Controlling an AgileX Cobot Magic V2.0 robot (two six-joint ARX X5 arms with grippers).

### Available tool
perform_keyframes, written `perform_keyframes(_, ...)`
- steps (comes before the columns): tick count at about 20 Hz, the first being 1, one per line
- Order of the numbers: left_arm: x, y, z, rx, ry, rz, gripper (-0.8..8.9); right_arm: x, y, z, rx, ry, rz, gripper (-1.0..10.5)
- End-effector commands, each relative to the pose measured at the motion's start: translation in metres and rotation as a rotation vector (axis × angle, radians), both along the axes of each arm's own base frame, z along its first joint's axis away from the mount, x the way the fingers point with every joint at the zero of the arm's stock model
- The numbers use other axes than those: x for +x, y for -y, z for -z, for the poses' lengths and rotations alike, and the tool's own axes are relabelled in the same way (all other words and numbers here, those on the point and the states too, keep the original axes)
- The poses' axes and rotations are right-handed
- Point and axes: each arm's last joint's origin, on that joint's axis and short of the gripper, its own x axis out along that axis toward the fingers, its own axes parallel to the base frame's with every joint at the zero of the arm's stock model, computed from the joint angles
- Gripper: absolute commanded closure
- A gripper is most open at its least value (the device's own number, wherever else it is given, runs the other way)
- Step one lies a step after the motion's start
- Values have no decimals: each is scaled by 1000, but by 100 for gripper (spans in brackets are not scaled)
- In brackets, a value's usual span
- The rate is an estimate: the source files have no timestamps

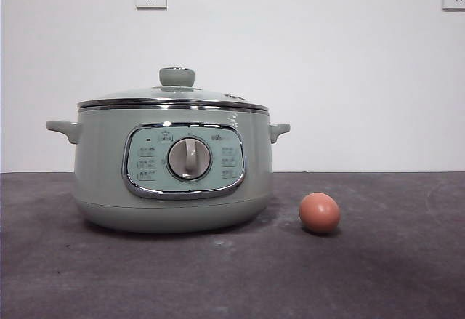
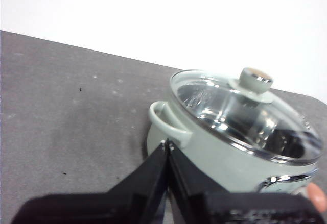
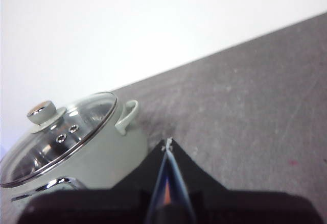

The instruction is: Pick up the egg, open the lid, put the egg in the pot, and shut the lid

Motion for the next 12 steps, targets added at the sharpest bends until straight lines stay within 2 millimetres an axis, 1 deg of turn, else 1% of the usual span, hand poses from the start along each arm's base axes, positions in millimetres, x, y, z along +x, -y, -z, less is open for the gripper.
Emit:
perform_keyframes(1, -5, 1, -15, -13, -15, 29, 819, -1, -1, -15, -25, -32, -36, 958)
perform_keyframes(7, -14, 4, -47, 55, -72, 143, 819, -2, -4, -58, -142, -134, -185, 958)
perform_keyframes(12, -21, 6, -73, 119, -147, 246, 820, -3, -5, -96, -247, -245, -250, 958)
